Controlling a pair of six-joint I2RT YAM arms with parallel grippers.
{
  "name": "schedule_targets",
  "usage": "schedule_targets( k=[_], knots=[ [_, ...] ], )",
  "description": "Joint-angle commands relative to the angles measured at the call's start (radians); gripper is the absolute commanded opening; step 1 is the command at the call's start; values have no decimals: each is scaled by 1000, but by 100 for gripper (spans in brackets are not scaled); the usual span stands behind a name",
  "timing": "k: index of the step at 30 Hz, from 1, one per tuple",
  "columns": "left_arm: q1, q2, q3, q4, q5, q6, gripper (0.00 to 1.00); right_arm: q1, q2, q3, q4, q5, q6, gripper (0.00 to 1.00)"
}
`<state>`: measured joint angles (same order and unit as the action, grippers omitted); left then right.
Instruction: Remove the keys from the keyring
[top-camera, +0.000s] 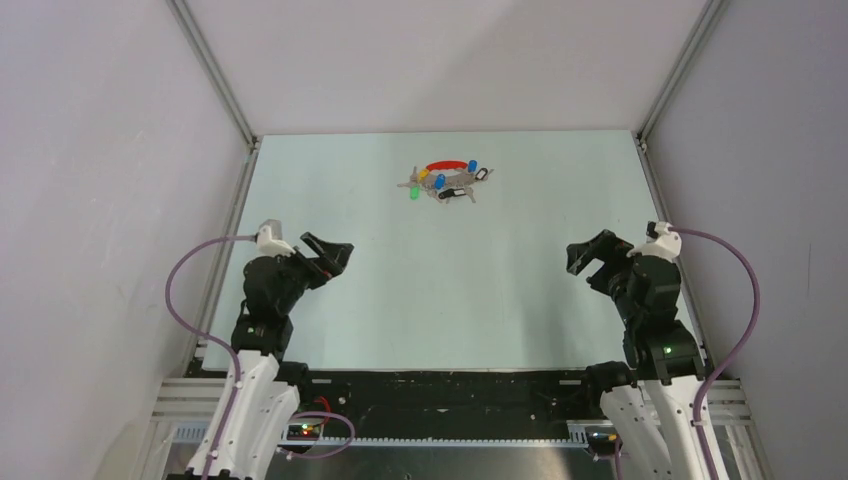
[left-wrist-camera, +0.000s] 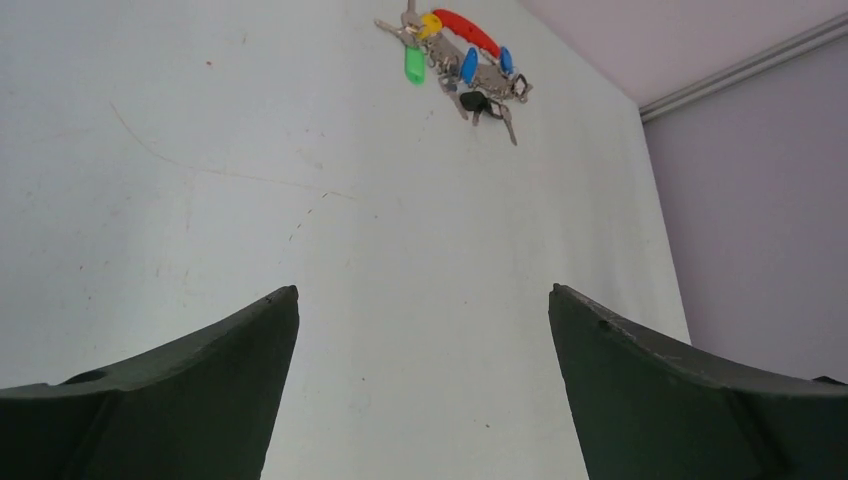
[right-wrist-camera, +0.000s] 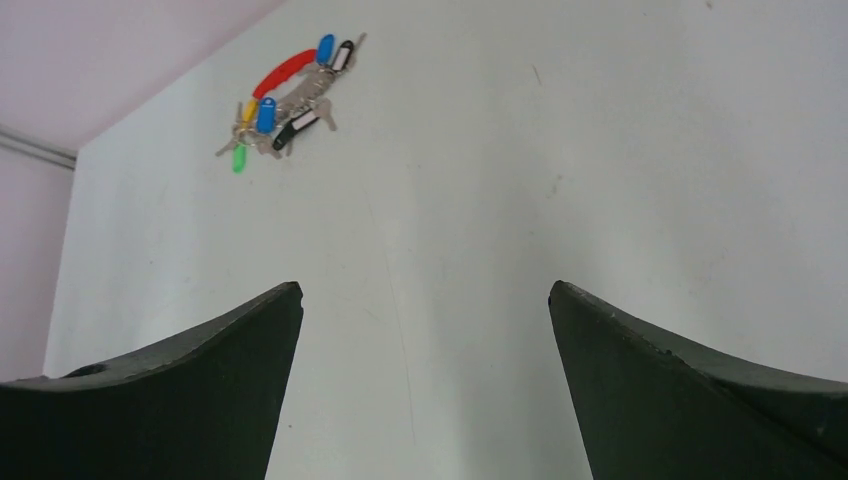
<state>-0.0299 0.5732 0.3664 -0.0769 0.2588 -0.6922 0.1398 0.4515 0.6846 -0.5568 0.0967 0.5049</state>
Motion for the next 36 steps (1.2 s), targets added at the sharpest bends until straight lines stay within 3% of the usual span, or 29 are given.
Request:
schedule_targets(
  k=[1, 7, 11, 14, 21, 25, 36],
  knots=[
    [8, -50, 19, -3, -8, -28, 98, -6, 24, 0, -28, 47, 48, 100],
    [11, -107, -92, 0, -88, -152, 98, -14, 58, -11, -53, 69, 54, 100],
    [5, -48, -72, 48, -72, -84, 98, -24, 98, -18, -25, -3, 24, 100],
    [-42, 73, -11, 49, -150, -18, 98, -25, 134, -26, 5, -19, 11, 98],
    [-294, 390, 239, 68, -417, 145, 98, -25, 172, -29, 81, -140, -40, 98],
    [-355, 665, 419, 69, -473, 226, 97, -23, 172, -32, 108, -161, -49, 98],
    [-365, 1255, 983, 11, -287, 263, 81, -15, 136, -31, 122, -205, -57, 97]
  ],
)
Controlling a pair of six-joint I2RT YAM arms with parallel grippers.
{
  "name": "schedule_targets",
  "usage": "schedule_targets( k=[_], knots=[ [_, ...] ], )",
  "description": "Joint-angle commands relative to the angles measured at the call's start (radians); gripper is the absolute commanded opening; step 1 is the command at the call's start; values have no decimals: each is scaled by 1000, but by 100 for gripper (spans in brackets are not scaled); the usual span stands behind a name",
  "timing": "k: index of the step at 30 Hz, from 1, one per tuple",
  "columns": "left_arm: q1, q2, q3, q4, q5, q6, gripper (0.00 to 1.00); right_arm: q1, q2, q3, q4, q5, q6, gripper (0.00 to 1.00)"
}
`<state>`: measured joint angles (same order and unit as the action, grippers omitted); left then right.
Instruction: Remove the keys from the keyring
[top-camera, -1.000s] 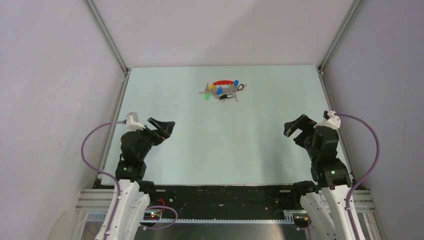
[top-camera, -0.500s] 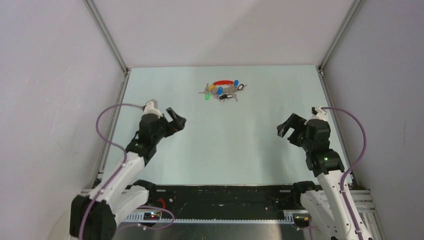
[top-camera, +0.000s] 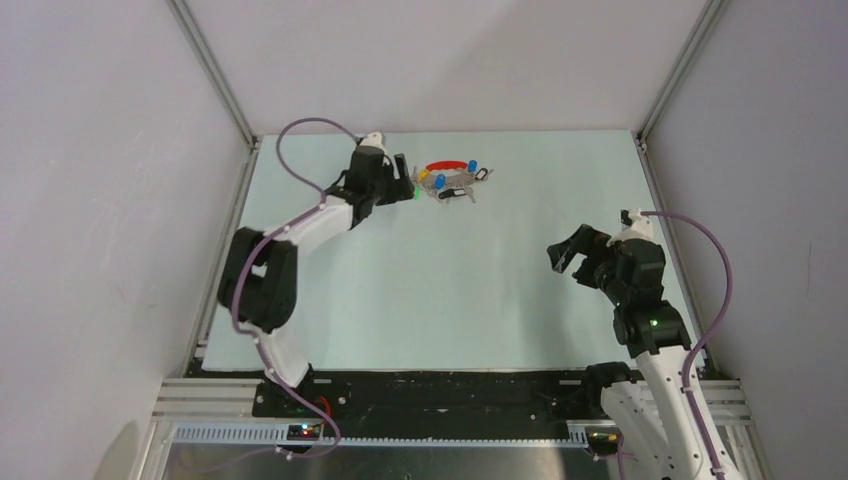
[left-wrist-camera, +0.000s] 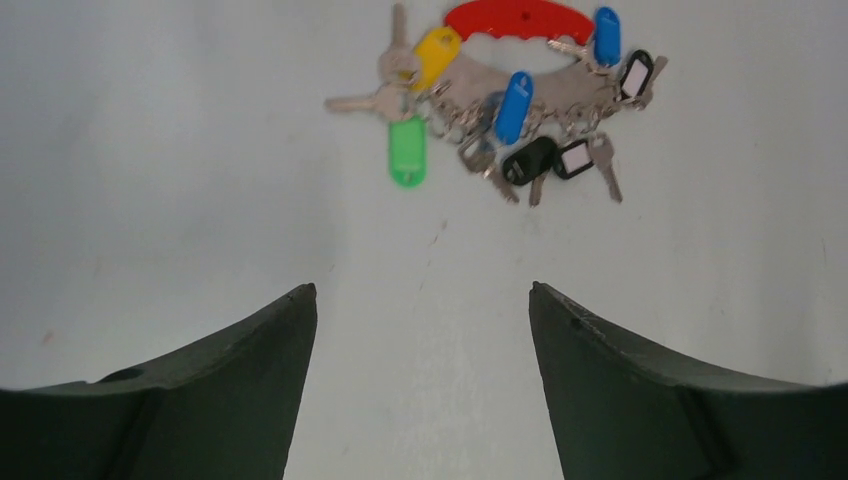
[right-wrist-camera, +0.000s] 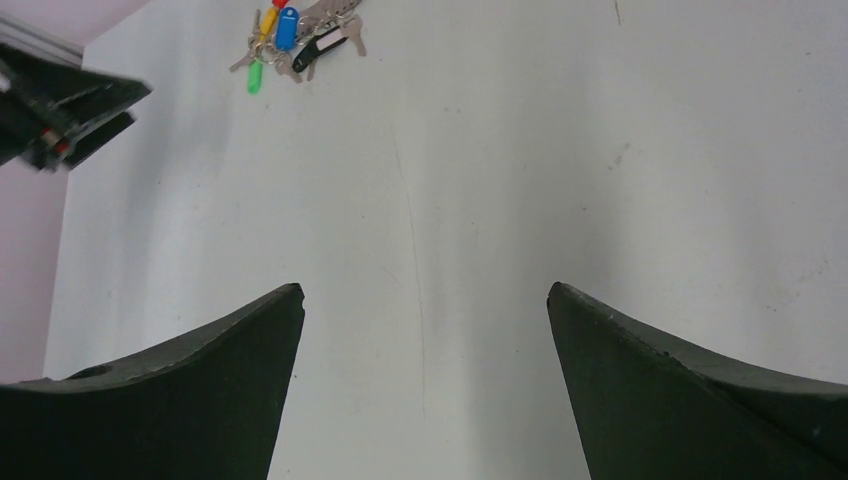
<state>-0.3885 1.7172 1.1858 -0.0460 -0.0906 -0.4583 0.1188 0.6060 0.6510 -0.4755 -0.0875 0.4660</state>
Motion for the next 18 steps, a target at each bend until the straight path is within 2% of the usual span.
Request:
schedule_targets(
  k=[1, 7, 11, 12, 13, 15, 18],
  knots=[
    [-6, 169, 195, -27, 68, 29, 80, 8, -20, 2, 42, -22, -19, 97],
    [-6, 396, 488, -99, 75, 8, 75, 10, -28, 2, 48, -33, -18, 98],
    [-3, 548, 692, -267, 42, -62, 70, 13, -30, 2, 53, -41, -18, 98],
    [-3, 608, 741, -305, 28, -72, 68, 12, -31, 2, 53, -41, -18, 98],
    [4, 641, 852, -397, 31, -92, 61, 12, -33, 2, 53, -41, -18, 98],
    [15, 722, 988, -492, 74, -130, 56, 14, -35, 2, 51, -40, -18, 98],
    [22, 799, 1104, -586, 134, -159, 48, 15, -39, 2, 47, -38, -17, 98]
  ],
)
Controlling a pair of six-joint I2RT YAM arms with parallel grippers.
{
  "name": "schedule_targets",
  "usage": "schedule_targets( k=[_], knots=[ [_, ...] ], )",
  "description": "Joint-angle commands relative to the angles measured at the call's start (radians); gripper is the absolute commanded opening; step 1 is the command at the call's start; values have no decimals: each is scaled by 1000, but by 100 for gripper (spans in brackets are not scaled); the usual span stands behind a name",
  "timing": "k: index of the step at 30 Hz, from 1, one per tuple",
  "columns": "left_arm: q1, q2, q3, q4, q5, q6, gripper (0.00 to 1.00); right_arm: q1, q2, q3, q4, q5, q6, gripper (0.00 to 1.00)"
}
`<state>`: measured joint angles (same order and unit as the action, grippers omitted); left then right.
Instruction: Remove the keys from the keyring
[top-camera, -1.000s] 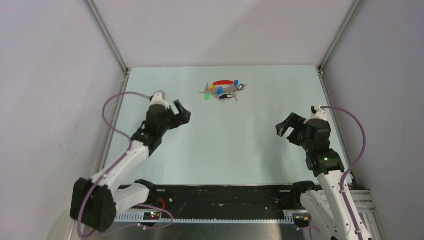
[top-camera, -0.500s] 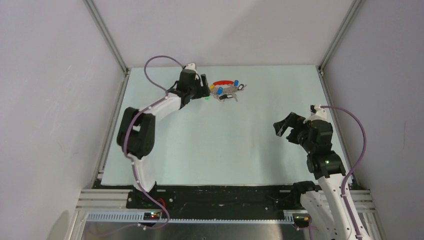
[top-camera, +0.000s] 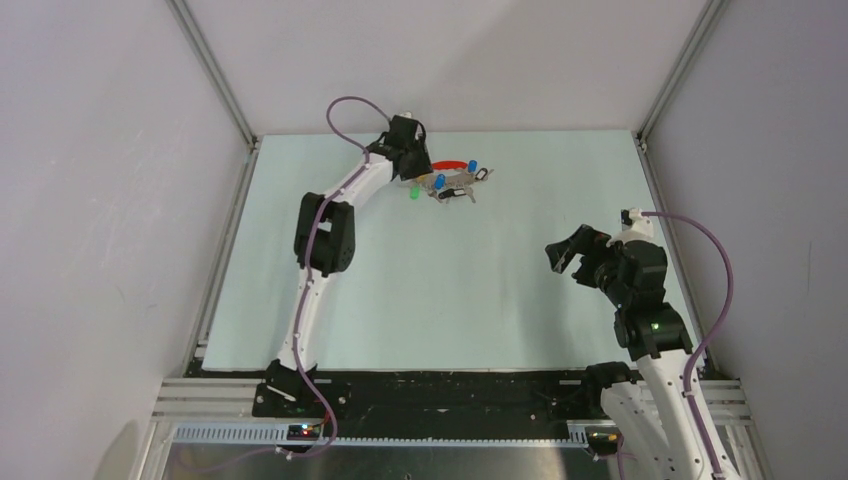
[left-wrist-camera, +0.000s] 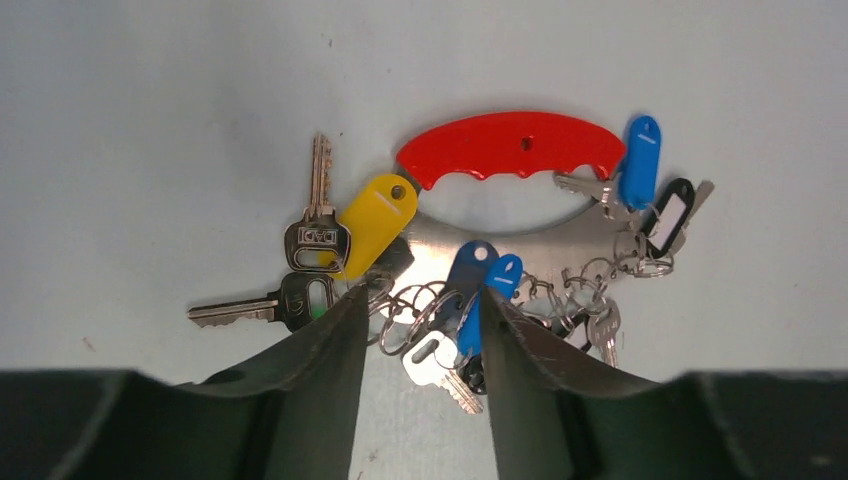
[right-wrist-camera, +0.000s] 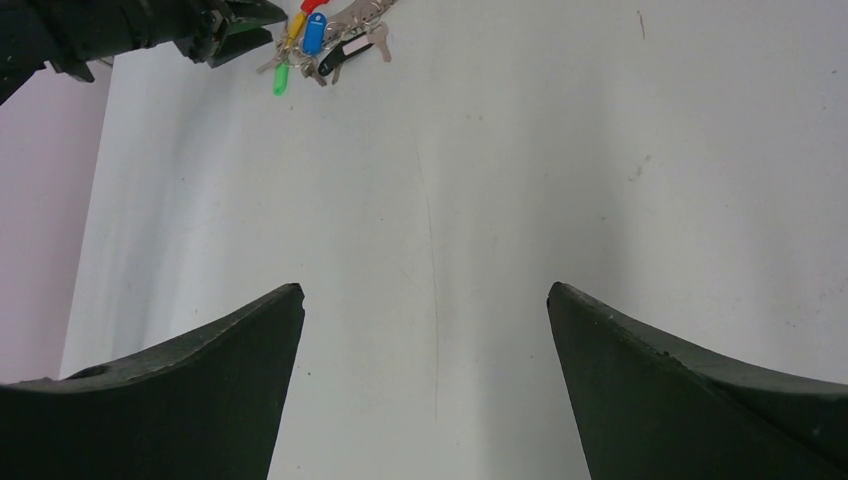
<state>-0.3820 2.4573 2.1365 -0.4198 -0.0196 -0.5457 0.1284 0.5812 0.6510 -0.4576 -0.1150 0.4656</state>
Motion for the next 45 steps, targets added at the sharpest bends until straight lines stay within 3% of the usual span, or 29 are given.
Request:
schedule_targets(
  k=[1, 6, 8, 10, 17, 23, 25, 26, 27, 28, 31, 37, 45],
  knots=[
    [18, 60, 161, -240, 65, -78, 44, 5, -16, 2, 29, -8, -16, 98],
    [20, -28, 15, -270, 76, -84, 37, 6, -48, 2, 13, -2, -12, 98],
    [19, -58, -47, -277, 95, -76, 27, 8, -57, 2, 5, -4, -8, 98],
    [20, -80, -90, -285, 109, -67, 4, 7, -63, 2, 1, -7, -3, 98],
    [11, -167, -244, -283, 163, -46, 0, 10, -97, 1, -17, -9, -2, 98],
    [-24, -378, -460, -247, 73, 2, 0, 10, -98, 2, -23, -16, -5, 98],
    [-25, -452, -527, -226, 13, 9, 11, 11, -87, 2, -21, -30, -2, 98],
    [-23, -491, -558, -210, -17, 13, 26, 10, -84, 1, -20, -35, -1, 98],
    [-21, -510, -572, -200, -70, 16, 34, 11, -79, 2, -19, -42, 3, 98],
    [-20, -537, -590, -176, -95, 23, 50, 11, -79, 2, -17, -47, 5, 98],
    [7, -544, -568, -146, -158, 49, 80, 11, -81, 2, -5, -54, 7, 98],
    [89, -392, -335, -83, -97, 177, 83, 11, -97, 2, 4, -63, 12, 98],
    [112, -241, -174, -16, 3, 113, 99, 10, -104, 2, 4, -57, 4, 98]
  ],
)
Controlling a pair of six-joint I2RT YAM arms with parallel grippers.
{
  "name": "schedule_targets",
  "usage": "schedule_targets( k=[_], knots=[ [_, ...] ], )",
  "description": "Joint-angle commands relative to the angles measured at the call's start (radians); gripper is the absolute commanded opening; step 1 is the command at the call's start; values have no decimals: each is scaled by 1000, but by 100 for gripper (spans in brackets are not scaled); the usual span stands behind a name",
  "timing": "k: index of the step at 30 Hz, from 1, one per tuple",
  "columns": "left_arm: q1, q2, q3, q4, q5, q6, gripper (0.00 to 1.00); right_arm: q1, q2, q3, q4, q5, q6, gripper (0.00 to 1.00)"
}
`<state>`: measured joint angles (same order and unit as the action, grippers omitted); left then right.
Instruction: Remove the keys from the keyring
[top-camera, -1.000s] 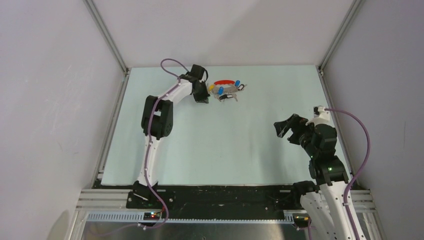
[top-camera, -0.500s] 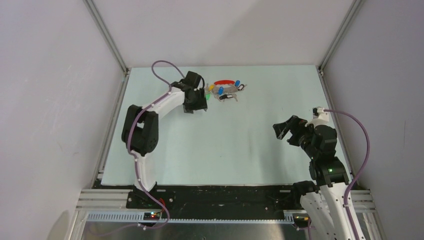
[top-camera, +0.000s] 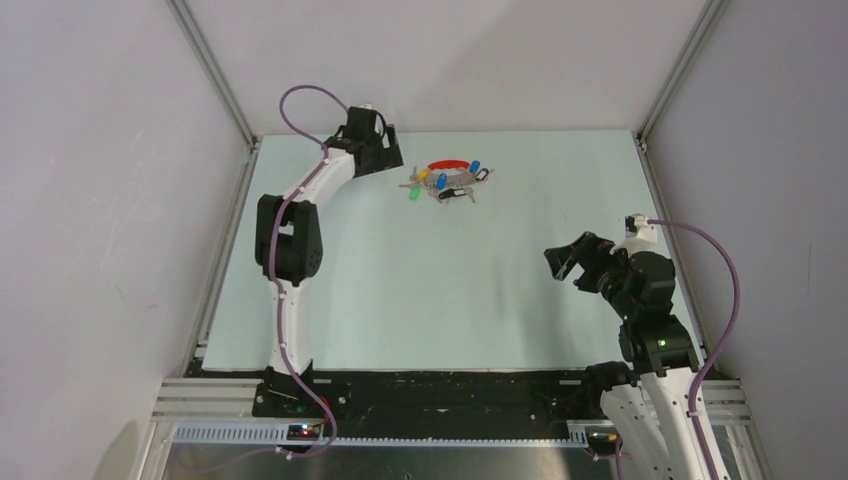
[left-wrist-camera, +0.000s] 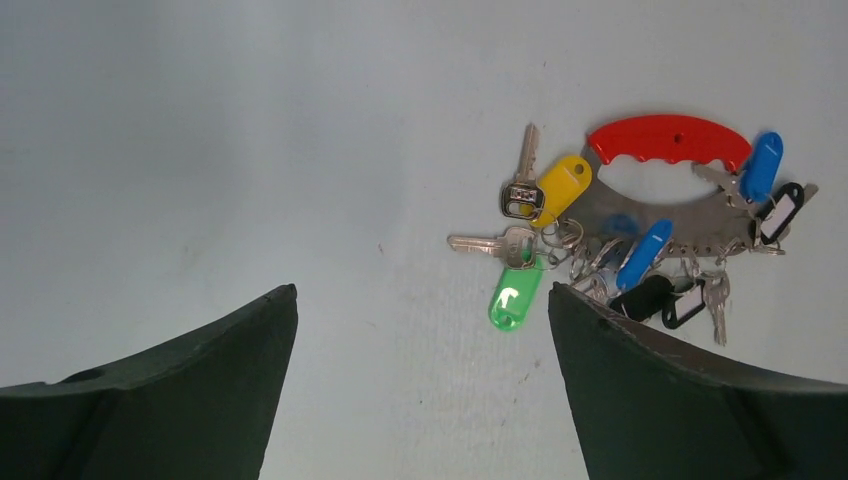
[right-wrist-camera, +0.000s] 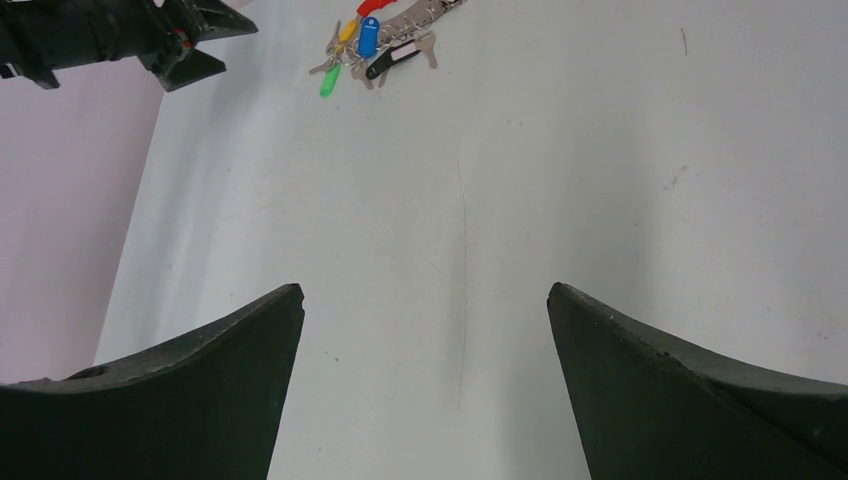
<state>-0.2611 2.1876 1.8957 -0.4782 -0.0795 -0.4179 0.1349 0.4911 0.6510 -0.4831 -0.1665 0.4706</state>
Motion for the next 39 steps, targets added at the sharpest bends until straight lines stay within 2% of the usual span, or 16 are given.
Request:
schedule_targets(
  k=[1, 6, 10, 13, 16, 17, 18, 19, 20, 21, 22, 24, 26, 28, 34, 39],
  knots=[
    [-14, 31, 69, 49, 85, -22, 100, 4, -13, 2, 28, -1, -1, 98],
    [-27, 104, 117, 83, 211, -91, 98, 4, 3, 2, 38, 0, -5, 98],
    [-34, 180, 193, 87, 214, -98, 95, 3, 4, 2, 41, -7, -4, 98],
    [-41, 223, 232, 81, 221, -116, 98, 3, 0, 2, 34, 0, -3, 98],
    [-44, 292, 319, -33, 275, -163, 98, 2, -1, 1, 35, 4, -4, 98],
    [-44, 348, 398, -70, 288, -185, 91, 3, -1, 1, 36, 4, -3, 98],
    [-44, 370, 428, -128, 308, -194, 78, 3, -1, 2, 38, 2, -3, 98],
    [-43, 392, 447, -145, 327, -218, 71, 3, 0, 3, 38, 1, -3, 98],
    [-41, 396, 444, -159, 340, -231, 54, 2, 0, 4, 37, 0, -3, 98],
    [-41, 400, 427, -161, 371, -253, 45, 2, 0, 5, 36, -1, -3, 98],
    [-40, 404, 417, -165, 390, -261, 29, 3, -1, 5, 34, -1, -3, 98],
    [-39, 410, 394, -169, 459, -266, 9, 2, -2, 6, 29, 1, -2, 98],
    [-43, 390, 341, -171, 478, -272, 1, 2, -5, 6, 26, -1, 0, 98],
    [-50, 343, 284, -171, 463, -258, 0, 2, -8, 5, 22, -1, 2, 98],
    [-66, 209, 55, -169, 418, -193, 0, -1, -13, 5, 12, 0, 5, 98],
    [-66, 69, -102, -158, 306, -145, 2, -1, -13, 5, 11, -5, 6, 98]
  ],
)
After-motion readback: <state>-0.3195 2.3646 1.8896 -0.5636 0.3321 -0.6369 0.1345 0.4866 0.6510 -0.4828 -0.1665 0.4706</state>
